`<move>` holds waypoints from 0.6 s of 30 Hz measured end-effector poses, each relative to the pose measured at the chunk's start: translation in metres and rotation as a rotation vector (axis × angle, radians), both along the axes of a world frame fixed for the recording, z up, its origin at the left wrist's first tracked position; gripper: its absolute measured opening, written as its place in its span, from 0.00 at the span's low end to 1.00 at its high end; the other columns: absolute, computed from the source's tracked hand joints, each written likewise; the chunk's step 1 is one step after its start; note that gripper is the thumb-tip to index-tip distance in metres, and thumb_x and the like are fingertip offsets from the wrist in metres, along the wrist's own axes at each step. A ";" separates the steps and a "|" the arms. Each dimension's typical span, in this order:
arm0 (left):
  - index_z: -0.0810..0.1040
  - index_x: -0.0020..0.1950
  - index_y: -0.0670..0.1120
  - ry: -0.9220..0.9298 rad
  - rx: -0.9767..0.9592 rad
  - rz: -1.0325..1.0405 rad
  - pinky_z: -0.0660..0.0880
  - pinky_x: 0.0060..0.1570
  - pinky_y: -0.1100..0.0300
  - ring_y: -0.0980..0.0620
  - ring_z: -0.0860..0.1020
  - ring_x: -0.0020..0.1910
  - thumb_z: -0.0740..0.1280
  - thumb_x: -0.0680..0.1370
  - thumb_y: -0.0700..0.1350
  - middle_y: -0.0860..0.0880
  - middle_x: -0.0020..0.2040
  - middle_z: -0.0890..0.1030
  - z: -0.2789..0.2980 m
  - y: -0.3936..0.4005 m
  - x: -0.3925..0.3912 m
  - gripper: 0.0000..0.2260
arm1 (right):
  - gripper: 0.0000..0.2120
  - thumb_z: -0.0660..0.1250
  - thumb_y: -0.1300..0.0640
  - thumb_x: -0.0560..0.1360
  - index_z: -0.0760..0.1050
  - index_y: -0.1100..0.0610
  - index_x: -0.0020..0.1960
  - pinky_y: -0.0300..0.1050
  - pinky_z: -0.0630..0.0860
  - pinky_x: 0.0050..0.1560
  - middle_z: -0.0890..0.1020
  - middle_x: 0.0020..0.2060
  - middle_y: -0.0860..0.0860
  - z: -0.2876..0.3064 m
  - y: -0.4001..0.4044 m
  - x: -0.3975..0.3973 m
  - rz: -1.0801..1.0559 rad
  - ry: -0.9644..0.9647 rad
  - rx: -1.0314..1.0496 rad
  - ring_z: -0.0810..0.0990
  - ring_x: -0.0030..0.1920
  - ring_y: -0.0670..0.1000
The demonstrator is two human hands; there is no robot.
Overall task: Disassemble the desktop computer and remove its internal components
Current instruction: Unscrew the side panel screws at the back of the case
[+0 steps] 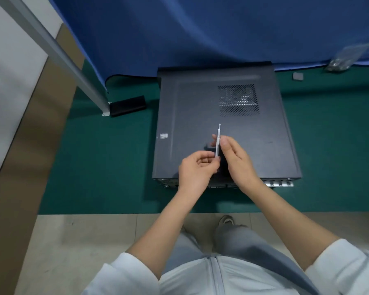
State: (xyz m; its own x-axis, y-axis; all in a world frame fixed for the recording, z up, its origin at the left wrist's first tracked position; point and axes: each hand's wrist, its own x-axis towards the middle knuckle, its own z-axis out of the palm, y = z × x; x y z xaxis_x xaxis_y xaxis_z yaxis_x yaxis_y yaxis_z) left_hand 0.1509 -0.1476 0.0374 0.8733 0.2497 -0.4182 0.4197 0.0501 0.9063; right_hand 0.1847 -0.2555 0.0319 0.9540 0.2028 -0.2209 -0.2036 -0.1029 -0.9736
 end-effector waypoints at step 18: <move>0.80 0.37 0.43 0.099 0.005 0.049 0.78 0.36 0.62 0.55 0.82 0.33 0.62 0.81 0.47 0.49 0.31 0.83 -0.017 -0.080 -0.015 0.15 | 0.03 0.65 0.64 0.77 0.74 0.58 0.47 0.40 0.79 0.34 0.81 0.34 0.53 -0.011 -0.097 -0.023 -0.136 0.271 0.209 0.82 0.33 0.47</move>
